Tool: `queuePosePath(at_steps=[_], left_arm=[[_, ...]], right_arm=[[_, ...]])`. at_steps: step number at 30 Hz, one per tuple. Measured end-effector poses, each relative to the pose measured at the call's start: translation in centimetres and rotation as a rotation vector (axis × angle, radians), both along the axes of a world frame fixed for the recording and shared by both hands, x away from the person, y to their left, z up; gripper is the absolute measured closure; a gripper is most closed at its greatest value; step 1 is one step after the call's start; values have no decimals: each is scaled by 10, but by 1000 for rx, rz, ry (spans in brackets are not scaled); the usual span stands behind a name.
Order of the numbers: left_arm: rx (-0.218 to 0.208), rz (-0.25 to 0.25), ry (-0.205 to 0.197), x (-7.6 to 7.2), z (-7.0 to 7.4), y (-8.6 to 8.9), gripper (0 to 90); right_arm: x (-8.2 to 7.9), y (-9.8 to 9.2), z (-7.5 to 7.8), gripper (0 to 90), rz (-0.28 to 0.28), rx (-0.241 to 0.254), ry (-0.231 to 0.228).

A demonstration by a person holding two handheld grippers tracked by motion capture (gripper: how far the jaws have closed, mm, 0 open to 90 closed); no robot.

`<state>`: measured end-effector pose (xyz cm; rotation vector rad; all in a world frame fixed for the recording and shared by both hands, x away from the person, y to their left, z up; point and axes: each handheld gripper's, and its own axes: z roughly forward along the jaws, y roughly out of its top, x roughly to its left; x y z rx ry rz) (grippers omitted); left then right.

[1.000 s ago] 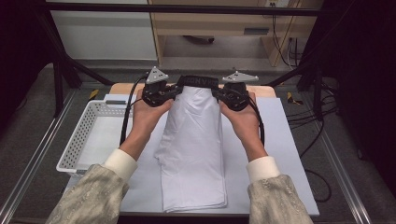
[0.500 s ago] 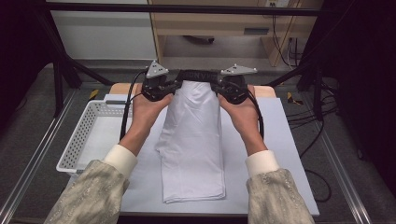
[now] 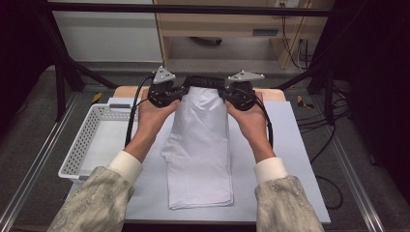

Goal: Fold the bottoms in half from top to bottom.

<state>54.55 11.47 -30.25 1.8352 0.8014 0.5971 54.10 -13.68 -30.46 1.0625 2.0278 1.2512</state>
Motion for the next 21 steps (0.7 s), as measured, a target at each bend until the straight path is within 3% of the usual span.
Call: queuePosePath(at_steps=[9, 17, 21], left_arm=[[14, -7, 12, 4, -8, -6, 821], [18, -11, -13, 8, 0, -9, 821], [14, -4, -5, 12, -3, -7, 821]], right_arm=[[3, -7, -15, 829, -3, 11, 22], [7, -8, -5, 830, -7, -10, 5], [11, -7, -5, 829, -7, -14, 2]])
